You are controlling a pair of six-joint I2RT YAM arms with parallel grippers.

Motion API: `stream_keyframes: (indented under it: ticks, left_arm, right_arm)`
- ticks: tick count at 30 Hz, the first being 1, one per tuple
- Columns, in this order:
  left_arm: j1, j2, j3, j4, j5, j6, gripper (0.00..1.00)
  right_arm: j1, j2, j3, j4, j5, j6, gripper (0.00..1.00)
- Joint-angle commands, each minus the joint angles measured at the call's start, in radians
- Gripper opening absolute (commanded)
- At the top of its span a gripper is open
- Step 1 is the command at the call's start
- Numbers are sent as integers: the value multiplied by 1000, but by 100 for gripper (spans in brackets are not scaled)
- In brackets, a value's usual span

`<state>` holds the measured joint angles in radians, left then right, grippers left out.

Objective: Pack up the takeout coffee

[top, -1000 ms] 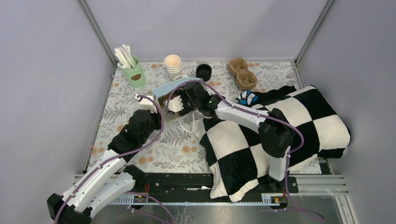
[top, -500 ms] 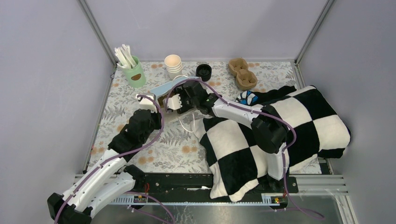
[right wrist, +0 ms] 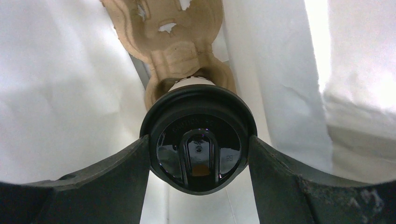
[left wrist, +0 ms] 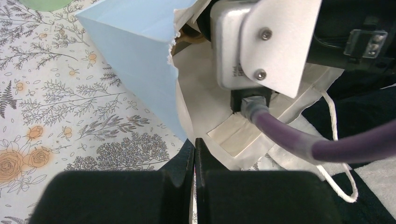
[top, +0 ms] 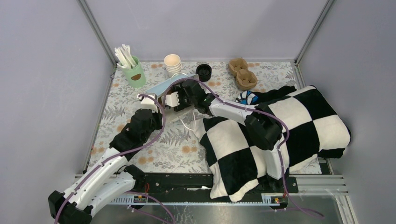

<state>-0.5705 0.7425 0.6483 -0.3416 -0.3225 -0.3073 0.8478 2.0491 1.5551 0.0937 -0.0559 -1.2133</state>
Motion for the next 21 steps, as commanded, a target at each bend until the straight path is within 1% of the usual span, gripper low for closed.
stream_keyframes:
  ticks: [1,8,13,15,19,21]
  left_arm:
    - [-5,8,45,9,3,-18,0]
    - [-4,16,70,-12,1,-43,0]
    - [-4,30,94,-22,5,-55,0]
    - [-5,36,103,-29,9,-55,0]
    - [-4,46,118,-45,9,-65,0]
    - [-4,49,118,-48,10,-70,0]
  right_arm:
    - [-18,52,59,64,-18,64,40]
    - [-26,80,41,136,29,167,42]
    - [-24,104,57,96,3,164,42]
    - [-24,96,40,82,-8,116,42]
    - [-24,57,-33,41,-58,-80,42]
    - [-27,58,-26,26,-67,-92,42]
